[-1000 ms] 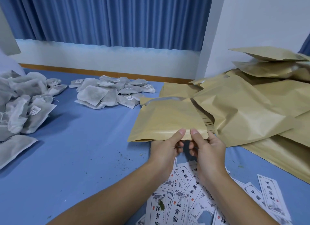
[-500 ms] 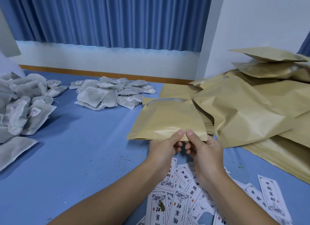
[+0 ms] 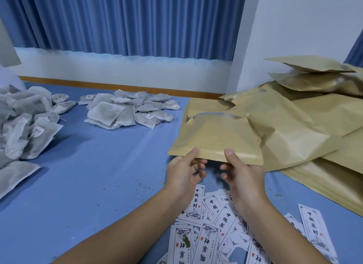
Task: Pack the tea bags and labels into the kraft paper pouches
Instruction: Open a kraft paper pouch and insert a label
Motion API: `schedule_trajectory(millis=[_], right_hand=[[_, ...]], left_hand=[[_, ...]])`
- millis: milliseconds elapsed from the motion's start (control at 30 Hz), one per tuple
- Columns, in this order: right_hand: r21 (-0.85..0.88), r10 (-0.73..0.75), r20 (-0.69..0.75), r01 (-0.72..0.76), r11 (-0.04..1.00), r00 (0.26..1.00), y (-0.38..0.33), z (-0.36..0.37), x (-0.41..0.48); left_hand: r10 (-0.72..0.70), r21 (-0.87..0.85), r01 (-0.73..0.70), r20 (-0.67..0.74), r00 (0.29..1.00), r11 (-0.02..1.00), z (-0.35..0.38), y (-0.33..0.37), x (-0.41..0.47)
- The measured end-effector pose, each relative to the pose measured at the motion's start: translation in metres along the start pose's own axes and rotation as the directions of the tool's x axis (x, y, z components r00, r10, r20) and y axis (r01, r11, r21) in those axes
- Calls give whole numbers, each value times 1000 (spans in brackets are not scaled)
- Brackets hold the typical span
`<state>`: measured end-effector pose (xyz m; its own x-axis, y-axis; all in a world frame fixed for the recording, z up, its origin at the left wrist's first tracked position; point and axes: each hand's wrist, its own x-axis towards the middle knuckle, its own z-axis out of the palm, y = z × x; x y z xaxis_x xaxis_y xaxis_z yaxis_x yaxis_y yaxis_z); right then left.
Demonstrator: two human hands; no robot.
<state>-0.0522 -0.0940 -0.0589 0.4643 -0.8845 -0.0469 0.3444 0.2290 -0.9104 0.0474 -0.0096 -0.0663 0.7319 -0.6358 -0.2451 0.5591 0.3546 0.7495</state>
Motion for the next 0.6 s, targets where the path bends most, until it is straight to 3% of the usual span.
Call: schedule_trajectory(millis=[133, 267, 367, 600], right_hand=[[32, 35, 1, -35, 999, 999, -12, -8, 10], [-23, 83, -1, -83, 996, 997, -7, -9, 10], [-94, 117, 127, -105, 990, 985, 3, 0, 1], [-42, 187, 145, -183, 982, 972, 4, 7, -4]], left_hand=[[13, -54, -18, -84, 996, 998, -2, 8, 2], [76, 117, -77, 9, 997, 990, -3, 5, 0], [96, 247, -121, 113, 989, 961, 0, -6, -6], [112, 332, -149, 129, 985, 932, -1, -6, -7]])
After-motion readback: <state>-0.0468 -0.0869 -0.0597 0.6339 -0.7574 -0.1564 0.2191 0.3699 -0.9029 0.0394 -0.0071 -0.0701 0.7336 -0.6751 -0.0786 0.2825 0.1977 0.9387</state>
